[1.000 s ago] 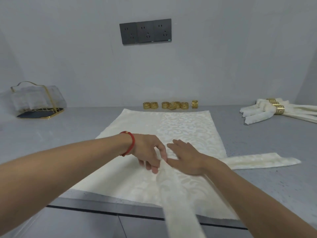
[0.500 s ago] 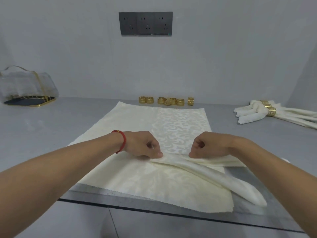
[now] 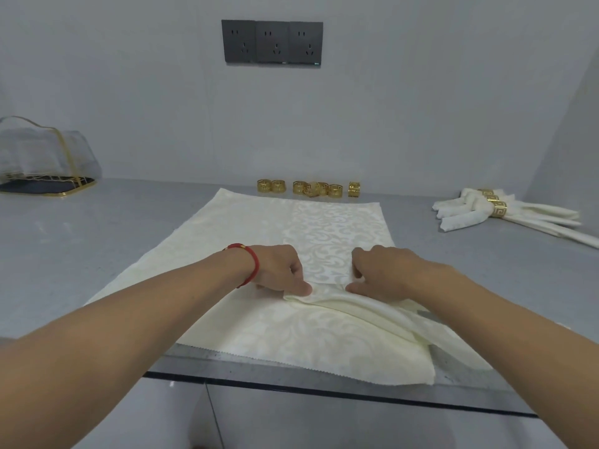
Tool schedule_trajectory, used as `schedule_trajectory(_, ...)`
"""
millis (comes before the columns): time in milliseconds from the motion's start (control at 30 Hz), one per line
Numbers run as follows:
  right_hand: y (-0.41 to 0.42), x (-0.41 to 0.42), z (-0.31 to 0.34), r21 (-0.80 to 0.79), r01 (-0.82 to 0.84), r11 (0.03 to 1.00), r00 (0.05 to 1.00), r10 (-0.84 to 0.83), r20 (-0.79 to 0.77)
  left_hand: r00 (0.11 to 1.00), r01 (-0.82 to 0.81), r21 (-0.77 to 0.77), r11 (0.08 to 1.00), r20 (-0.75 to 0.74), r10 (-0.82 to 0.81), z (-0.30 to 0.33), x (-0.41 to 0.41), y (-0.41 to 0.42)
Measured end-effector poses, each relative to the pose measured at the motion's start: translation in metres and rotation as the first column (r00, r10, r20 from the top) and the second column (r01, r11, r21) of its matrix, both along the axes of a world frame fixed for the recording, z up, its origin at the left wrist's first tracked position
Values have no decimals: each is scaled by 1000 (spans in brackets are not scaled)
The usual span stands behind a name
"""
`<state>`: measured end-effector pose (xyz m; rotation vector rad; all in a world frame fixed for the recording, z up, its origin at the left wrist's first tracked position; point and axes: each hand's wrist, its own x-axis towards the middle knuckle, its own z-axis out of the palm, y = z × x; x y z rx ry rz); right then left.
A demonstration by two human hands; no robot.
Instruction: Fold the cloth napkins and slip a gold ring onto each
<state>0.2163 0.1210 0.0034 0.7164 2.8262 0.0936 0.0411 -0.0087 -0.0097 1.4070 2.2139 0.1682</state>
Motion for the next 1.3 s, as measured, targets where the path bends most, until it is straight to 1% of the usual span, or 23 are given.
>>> schedule_trajectory(33,-3,-1,2,-4,-2,1000,1000,2,-6,1000,3,-10,1000,-9,-3,1,1,1)
schedule_trajectory(67,-4,-2,6,-60,14,998,1000,-14,-10,1000,8,-18,1000,-17,-8,2,1,1)
schedule_trajectory(100,-3,-3,11,-165,45,985,999,-47,-9,1000,10,-24,1000,-23,-11,2,1,2)
schedule_trajectory(133,-1,-3,19,-304,80,949,996,-85,-2,1000,9,-30,1000,-26,-10,3,2,3)
schedule_trajectory(167,2,-2,28,-456,114,883,992,-124,8,1000,7,-33,999,-29,-8,4,1,4)
schedule_trajectory(200,5,0,36,-598,145,788,987,-161,28,999,8,-36,999,-35,-9,4,2,4)
schedule_trajectory(233,10,1,43,-706,160,690,983,-177,49,999,10,-39,999,-41,-12,5,2,5)
schedule_trajectory(267,15,3,49,-767,152,624,985,-159,66,999,13,-43,999,-46,-15,5,2,5)
schedule_trajectory(367,27,8,49,-823,90,561,996,-35,85,999,21,-56,998,-43,-24,6,2,5)
schedule_trajectory(433,29,10,43,-827,36,561,999,3,46,999,22,-65,998,-33,-25,6,1,5)
schedule_trajectory(467,27,10,40,-809,-2,588,1000,19,11,999,24,-66,998,-27,-26,7,1,5)
schedule_trajectory(533,23,7,32,-747,-57,663,998,35,-45,999,33,-65,997,-14,-33,8,1,5)
schedule_trajectory(633,19,-4,20,-610,-82,788,997,63,-53,999,41,-74,996,14,-40,10,0,5)
schedule_trajectory(667,18,-8,17,-573,-86,815,996,65,-57,999,37,-75,997,20,-36,10,0,5)
schedule_trajectory(900,17,-26,8,-435,-111,893,993,87,-76,993,25,-90,996,117,-15,11,-6,5)
schedule_trajectory(967,17,-30,6,-408,-111,906,993,81,-90,990,33,-87,996,136,-21,11,-8,5)
schedule_trajectory(1133,18,-31,4,-408,-84,909,996,59,-72,987,50,-46,998,154,-43,12,-9,1)
schedule_trajectory(1200,20,-31,3,-436,-80,896,995,46,-89,986,49,-30,998,160,-43,12,-10,-1)
schedule_trajectory(1300,25,-30,-3,-515,-98,851,989,27,-143,985,24,-15,1000,170,-21,10,-8,-3)
